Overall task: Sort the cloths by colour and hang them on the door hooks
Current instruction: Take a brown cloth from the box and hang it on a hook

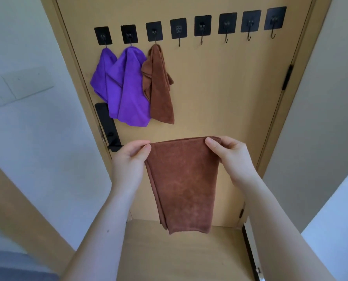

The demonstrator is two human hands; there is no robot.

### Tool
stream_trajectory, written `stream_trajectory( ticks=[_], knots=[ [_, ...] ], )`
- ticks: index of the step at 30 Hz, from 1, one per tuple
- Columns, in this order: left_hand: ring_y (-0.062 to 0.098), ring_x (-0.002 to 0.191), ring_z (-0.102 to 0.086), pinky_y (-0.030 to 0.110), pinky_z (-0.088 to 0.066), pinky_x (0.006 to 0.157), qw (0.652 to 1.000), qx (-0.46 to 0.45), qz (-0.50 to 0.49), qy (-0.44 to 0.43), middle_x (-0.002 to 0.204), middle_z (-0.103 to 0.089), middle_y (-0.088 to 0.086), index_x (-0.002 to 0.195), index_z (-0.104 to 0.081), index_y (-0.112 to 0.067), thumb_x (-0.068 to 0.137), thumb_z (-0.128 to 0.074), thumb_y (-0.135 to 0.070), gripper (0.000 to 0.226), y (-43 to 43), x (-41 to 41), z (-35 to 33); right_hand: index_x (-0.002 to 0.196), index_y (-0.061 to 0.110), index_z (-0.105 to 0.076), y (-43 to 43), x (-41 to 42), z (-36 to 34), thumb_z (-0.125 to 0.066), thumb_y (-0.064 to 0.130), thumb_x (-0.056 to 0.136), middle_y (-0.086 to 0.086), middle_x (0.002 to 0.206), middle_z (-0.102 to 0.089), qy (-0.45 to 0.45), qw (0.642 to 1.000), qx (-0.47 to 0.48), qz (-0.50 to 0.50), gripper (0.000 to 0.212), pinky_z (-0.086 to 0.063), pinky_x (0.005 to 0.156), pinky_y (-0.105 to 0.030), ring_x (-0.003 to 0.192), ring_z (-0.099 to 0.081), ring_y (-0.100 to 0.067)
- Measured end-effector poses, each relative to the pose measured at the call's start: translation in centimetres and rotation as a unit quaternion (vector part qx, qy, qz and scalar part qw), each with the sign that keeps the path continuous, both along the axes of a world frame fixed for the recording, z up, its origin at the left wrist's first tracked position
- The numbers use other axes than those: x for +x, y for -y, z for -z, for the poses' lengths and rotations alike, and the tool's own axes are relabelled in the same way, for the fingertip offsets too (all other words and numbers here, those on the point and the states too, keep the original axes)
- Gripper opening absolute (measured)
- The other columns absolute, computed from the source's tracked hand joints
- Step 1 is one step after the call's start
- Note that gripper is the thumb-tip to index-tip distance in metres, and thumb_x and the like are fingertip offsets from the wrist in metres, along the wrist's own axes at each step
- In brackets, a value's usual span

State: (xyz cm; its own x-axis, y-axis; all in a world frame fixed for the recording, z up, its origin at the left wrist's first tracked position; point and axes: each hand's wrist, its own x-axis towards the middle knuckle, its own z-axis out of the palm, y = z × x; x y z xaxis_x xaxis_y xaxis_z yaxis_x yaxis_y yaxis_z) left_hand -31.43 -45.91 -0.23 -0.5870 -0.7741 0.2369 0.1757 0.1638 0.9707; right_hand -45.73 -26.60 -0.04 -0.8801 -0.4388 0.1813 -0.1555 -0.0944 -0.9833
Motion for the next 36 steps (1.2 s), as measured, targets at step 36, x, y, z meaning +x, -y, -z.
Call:
stream_trajectory(
  ticks=[36],
  knots=[
    [-0.012,0.115,-0.052,0.01,-0.038,0.093,0.952,-0.213,0.157,0.152,0.122,-0.057,-0.018,0.128,-0.063,-0.036,0.099,-0.061,-0.042,0.029,7.6,-23.6,-3.5,0.116,0.021,-0.075,12.5,-19.3,-4.5,-0.065,0.011,0.099,0.001,0.099,-0.079,-0.032,0.993,-0.017,-0.111,0.022,-0.057,0.075,-0.019,0.092,-0.075,-0.011]
  ],
)
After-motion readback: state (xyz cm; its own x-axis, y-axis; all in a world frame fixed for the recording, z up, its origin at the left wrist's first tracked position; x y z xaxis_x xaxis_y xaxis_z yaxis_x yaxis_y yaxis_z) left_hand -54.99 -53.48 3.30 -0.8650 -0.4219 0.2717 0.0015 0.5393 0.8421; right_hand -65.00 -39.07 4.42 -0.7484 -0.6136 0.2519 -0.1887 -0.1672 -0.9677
